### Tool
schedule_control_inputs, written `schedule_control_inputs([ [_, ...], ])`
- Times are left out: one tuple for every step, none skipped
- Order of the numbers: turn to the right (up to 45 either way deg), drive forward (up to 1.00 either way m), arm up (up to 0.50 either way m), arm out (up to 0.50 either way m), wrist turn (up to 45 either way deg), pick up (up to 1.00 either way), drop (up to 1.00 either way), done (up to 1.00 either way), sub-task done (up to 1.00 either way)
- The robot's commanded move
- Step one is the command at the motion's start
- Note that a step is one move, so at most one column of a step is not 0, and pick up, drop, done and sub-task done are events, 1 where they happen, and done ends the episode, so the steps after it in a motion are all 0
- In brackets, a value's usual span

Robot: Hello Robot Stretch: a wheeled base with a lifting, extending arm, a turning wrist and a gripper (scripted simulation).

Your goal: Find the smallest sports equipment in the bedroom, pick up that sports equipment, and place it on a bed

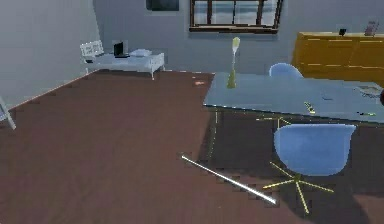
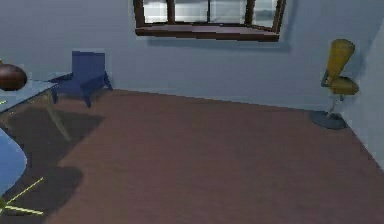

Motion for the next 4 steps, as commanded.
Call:
schedule_control_inputs([
  [0.0, 0.60, 0.00, 0.00, 0.0, 0.00, 0.00, 0.00, 0.00],
  [45.0, 0.00, 0.00, 0.00, 0.0, 0.00, 0.00, 0.00, 0.00],
  [45.0, 0.00, 0.00, 0.00, 0.0, 0.00, 0.00, 0.00, 0.00],
  [6.0, 0.00, 0.00, 0.00, 0.0, 0.00, 0.00, 0.00, 0.00],
])
